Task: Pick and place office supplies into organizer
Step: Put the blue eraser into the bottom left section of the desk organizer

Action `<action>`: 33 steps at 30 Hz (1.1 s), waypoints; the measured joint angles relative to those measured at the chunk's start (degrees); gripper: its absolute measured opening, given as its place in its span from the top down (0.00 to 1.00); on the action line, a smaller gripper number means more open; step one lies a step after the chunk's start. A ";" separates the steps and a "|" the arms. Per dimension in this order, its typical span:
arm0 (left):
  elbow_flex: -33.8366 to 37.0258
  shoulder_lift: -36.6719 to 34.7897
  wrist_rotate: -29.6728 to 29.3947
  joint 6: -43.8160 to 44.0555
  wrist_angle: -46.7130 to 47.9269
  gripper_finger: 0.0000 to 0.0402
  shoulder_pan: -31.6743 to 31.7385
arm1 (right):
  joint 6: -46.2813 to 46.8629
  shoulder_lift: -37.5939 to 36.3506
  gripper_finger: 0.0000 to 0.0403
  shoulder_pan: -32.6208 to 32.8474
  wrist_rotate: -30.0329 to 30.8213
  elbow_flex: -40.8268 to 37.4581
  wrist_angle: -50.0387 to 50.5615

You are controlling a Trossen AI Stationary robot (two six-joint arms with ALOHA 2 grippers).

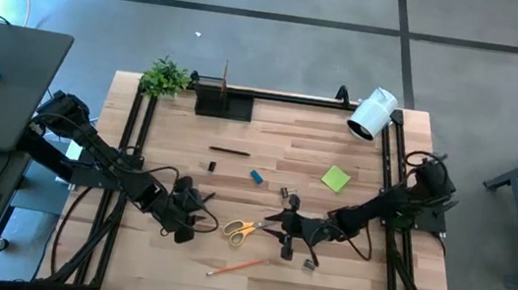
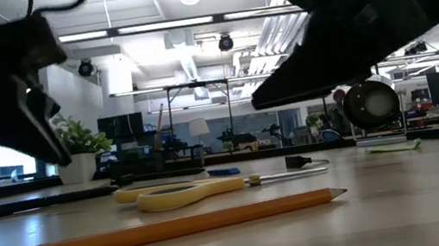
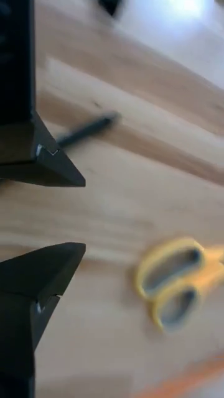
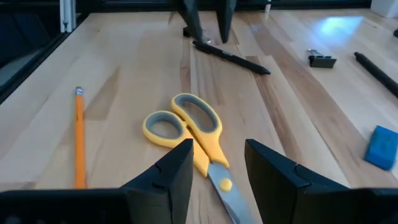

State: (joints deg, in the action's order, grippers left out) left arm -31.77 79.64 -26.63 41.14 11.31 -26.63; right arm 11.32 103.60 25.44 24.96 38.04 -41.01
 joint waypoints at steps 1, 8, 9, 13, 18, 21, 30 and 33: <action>0.06 0.00 -0.94 0.75 1.34 0.65 0.00 | -0.48 0.06 0.65 -0.26 0.15 0.61 0.59; 0.07 -0.02 -2.78 0.80 2.25 0.67 -0.02 | 0.79 0.21 0.65 -1.49 6.44 2.85 3.86; 0.07 -0.02 -2.80 0.72 2.53 0.68 -0.02 | 2.28 0.20 0.65 -1.59 8.74 2.66 3.99; 0.07 -0.02 -4.70 -1.58 -0.90 0.68 -0.02 | 4.68 -0.78 0.65 -4.76 10.61 2.30 3.52; 0.07 -0.02 -5.54 -13.37 -16.64 0.69 0.02 | 6.29 1.00 0.65 -12.15 5.95 3.88 3.03; 0.00 -0.04 -4.18 -19.77 -25.35 0.69 0.02 | 4.50 4.22 0.65 -15.09 4.33 6.10 3.46; 0.02 -0.04 -0.93 -23.99 -27.26 0.69 -0.02 | 3.77 13.76 0.65 -17.47 9.56 12.92 7.29; 0.07 -0.04 -1.08 -25.58 -27.15 0.69 -0.02 | 5.26 16.05 0.65 -17.92 7.70 13.07 5.74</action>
State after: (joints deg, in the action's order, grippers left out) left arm -31.70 79.59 -27.71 15.56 -15.84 -26.65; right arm 16.58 119.65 7.52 32.66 51.11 -35.26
